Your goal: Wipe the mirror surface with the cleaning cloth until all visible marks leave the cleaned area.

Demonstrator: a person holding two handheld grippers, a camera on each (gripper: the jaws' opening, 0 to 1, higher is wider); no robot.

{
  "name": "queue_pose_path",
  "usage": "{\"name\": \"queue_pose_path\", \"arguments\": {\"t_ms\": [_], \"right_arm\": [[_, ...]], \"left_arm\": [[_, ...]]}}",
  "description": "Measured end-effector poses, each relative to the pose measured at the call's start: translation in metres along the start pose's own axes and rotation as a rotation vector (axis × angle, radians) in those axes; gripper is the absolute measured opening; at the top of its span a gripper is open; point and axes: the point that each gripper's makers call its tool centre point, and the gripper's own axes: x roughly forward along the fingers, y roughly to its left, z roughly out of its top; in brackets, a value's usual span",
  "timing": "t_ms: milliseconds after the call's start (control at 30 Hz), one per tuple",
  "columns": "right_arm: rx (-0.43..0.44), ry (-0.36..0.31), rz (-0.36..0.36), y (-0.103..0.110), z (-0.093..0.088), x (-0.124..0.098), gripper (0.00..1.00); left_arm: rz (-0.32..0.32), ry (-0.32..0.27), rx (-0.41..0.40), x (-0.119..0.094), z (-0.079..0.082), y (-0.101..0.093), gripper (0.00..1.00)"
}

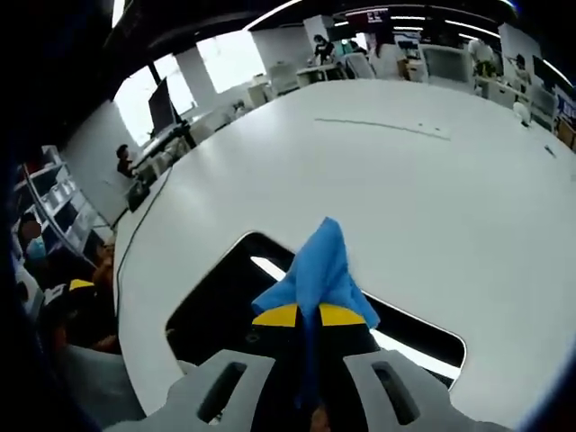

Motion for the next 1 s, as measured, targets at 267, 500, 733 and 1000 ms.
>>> {"name": "queue_pose_path", "arguments": {"t_ms": [267,500,733,1000], "right_arm": [[-0.032,0.017,-0.007,-0.0011,0.0004,0.0008,0.01],[-0.032,0.022,0.0,-0.0014,0.0007,0.0016,0.01],[-0.012,0.027,0.012,-0.0033,0.0012,0.0021,0.01],[-0.004,0.039,0.027,-0.0032,-0.002,-0.0031,0.01]], "left_arm": [[-0.004,0.007,-0.001,0.0,-0.0012,-0.0009,0.97],[-0.017,0.015,-0.006,0.0004,-0.0022,-0.0025,0.95],[-0.021,0.023,0.008,0.0005,-0.0023,-0.0037,0.96],[-0.028,0.04,0.023,0.0004,-0.004,-0.0052,0.97]]}}
